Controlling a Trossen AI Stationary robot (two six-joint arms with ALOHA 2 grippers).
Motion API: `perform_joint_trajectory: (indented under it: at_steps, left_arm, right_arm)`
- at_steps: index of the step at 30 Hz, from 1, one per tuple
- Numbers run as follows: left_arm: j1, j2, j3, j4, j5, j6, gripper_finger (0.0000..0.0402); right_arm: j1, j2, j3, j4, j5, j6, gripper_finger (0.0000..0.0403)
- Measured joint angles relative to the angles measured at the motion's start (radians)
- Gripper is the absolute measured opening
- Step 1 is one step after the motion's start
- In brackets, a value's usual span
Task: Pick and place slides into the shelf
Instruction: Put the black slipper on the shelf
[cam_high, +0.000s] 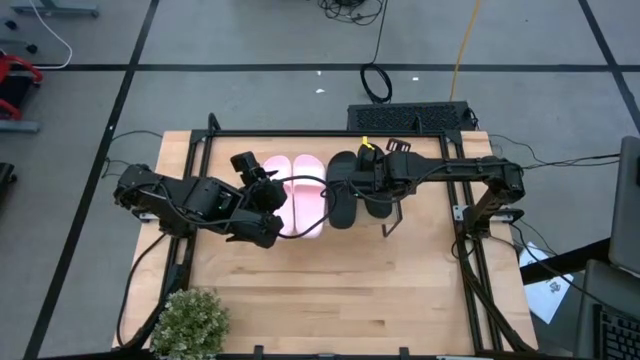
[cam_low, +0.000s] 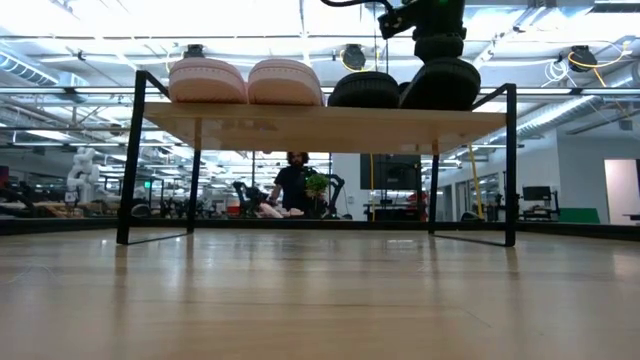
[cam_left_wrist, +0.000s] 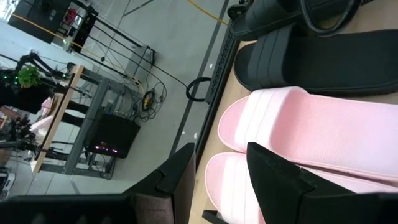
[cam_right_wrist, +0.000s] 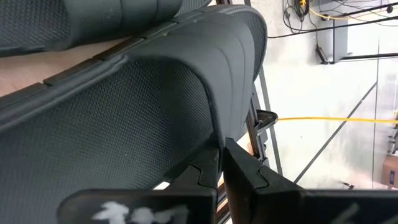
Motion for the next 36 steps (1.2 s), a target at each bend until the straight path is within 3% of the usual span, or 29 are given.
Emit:
perform_joint_trajectory:
  at_steps: [21, 29, 36]
  left_arm:
    - [0.042, 0.000, 0.000, 0.001, -0.001, 0.015, 0.0152]
    - [0.072, 0.000, 0.000, 0.001, 0.000, 0.028, 0.0152]
    - [0.074, 0.000, 0.000, 0.001, 0.002, 0.034, 0.0152]
  right_arm:
    - [0.007, 0.001, 0.003, -0.003, 0.059, -0.034, 0.0000]
    - [0.027, 0.002, 0.109, -0.002, 0.089, -0.064, 0.0000]
    - [0.036, 0.010, 0.114, -0.005, 0.063, -0.044, 0.0000]
